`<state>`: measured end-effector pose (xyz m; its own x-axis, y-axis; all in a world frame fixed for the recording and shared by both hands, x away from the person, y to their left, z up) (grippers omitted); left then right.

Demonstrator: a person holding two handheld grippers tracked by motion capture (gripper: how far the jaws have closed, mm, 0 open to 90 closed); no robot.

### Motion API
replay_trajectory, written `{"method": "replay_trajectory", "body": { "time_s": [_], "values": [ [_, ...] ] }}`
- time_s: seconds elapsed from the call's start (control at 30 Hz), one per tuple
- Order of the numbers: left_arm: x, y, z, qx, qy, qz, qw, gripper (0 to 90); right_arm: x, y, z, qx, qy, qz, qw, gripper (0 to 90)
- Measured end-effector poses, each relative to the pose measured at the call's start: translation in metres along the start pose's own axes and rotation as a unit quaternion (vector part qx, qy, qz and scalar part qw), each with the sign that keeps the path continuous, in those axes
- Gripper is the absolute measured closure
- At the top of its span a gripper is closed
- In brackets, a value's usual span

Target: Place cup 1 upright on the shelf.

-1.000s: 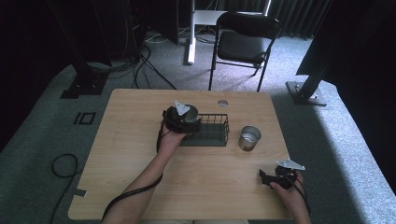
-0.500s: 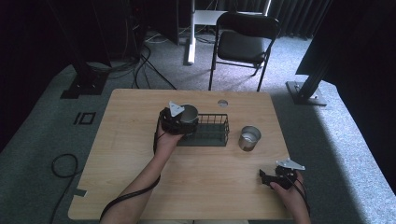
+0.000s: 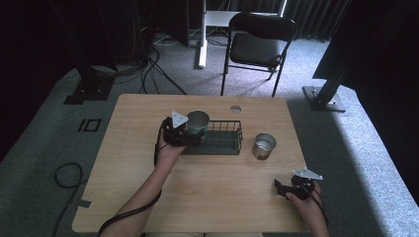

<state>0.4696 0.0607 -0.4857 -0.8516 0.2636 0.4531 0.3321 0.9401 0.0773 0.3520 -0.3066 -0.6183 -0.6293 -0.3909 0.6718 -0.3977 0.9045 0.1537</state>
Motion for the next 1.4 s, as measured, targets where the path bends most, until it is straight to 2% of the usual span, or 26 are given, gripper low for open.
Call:
{"method": "replay_trajectory", "body": {
  "time_s": [0.17, 0.27, 0.37, 0.53, 0.67, 0.97, 1.13, 1.27, 1.3, 1.4],
  "values": [
    [0.009, 0.000, 0.005, -0.008, 0.000, 0.009, 0.9999, 1.8, 0.000, 0.000, 0.000, 0.000, 0.000, 0.000, 1.0000, 11.7],
    [0.014, -0.001, 0.008, -0.004, 0.001, 0.021, 0.9998, 1.8, 0.000, 0.000, 0.000, 0.000, 0.000, 0.000, 1.0000, 11.7],
    [0.018, -0.001, 0.009, -0.011, -0.001, 0.021, 0.9997, 1.8, 0.000, 0.000, 0.000, 0.000, 0.000, 0.000, 1.0000, 11.7],
    [0.024, -0.002, 0.014, -0.008, -0.002, 0.028, 0.9996, 1.8, 0.000, 0.000, 0.000, 0.001, 0.000, 0.000, 1.0000, 11.7],
    [0.029, 0.002, 0.020, -0.003, 0.000, 0.023, 0.9997, 1.8, 0.000, 0.000, 0.000, 0.001, 0.000, 0.000, 1.0000, 11.7],
    [0.041, 0.013, 0.032, -0.011, -0.009, 0.010, 0.9998, 1.8, 0.000, 0.000, 0.000, 0.000, 0.000, 0.000, 1.0000, 11.7],
    [0.048, 0.018, 0.040, -0.011, -0.006, 0.020, 0.9997, 1.8, 0.000, 0.000, 0.000, 0.000, 0.000, 0.000, 1.0000, 11.7],
    [0.051, 0.022, 0.045, -0.013, -0.004, 0.018, 0.9998, 1.8, 0.000, 0.000, 0.000, 0.000, 0.000, 0.000, 1.0000, 11.7],
    [0.052, 0.024, 0.049, -0.018, -0.006, 0.005, 0.9998, 1.8, 0.000, 0.000, 0.000, 0.000, 0.000, 0.000, 1.0000, 11.7],
    [0.056, 0.028, 0.056, -0.024, -0.003, -0.003, 0.9997, 1.8, 0.000, 0.000, 0.000, 0.000, 0.000, 0.000, 1.0000, 11.7]
  ]
}}
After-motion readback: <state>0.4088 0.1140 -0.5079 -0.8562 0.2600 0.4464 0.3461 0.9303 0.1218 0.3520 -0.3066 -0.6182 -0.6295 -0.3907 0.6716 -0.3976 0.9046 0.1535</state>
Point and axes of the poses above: each handheld gripper's, and its own axes: x roughly backward along the jaws, z roughly out of its underside, y roughly to its left, the point moved 9 cm from there along -x, roughly forward along the jaws, and after that the axes turned 12 degrees about -z, right-handed, at the moved point
